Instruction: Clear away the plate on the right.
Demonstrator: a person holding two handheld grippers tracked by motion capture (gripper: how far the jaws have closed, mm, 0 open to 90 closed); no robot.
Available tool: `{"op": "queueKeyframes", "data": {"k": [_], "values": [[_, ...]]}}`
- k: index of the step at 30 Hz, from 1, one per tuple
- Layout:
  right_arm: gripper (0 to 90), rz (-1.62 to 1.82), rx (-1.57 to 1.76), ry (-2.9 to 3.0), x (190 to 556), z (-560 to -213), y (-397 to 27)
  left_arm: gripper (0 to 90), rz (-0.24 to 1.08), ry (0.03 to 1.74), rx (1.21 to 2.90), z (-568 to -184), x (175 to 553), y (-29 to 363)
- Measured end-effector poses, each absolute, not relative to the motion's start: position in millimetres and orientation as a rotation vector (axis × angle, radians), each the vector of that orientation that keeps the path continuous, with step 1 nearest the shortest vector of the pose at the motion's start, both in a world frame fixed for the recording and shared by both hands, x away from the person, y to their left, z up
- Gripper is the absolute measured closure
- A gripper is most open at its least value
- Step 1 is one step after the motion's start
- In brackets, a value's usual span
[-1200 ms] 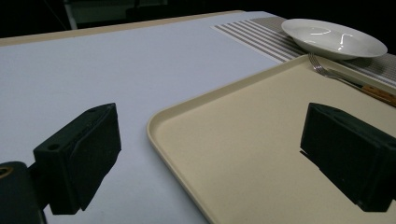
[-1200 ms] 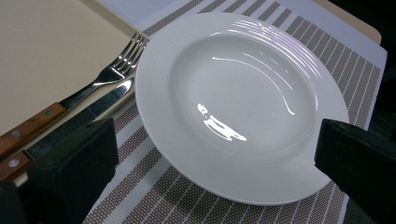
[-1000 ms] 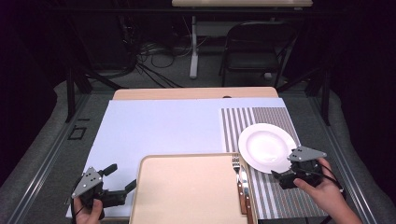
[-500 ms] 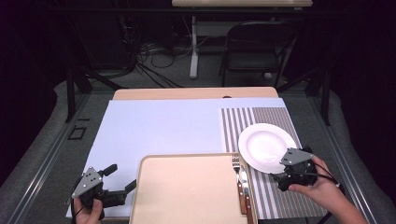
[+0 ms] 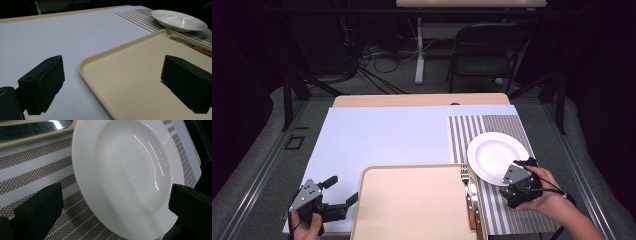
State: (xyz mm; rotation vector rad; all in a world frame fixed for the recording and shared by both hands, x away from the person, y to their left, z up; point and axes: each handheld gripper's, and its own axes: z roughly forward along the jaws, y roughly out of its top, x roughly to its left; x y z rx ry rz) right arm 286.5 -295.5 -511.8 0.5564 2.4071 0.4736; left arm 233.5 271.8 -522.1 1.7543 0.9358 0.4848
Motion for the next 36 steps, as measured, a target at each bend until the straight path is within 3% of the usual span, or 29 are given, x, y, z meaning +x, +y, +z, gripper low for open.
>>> {"op": "queueKeyframes", "data": {"k": [36], "values": [[1.9, 0.212, 0.424, 2.304, 307.7, -542.3, -300.5, 5.1, 0.480, 0.935, 1.764, -523.4, 234.5, 270.8]]}}
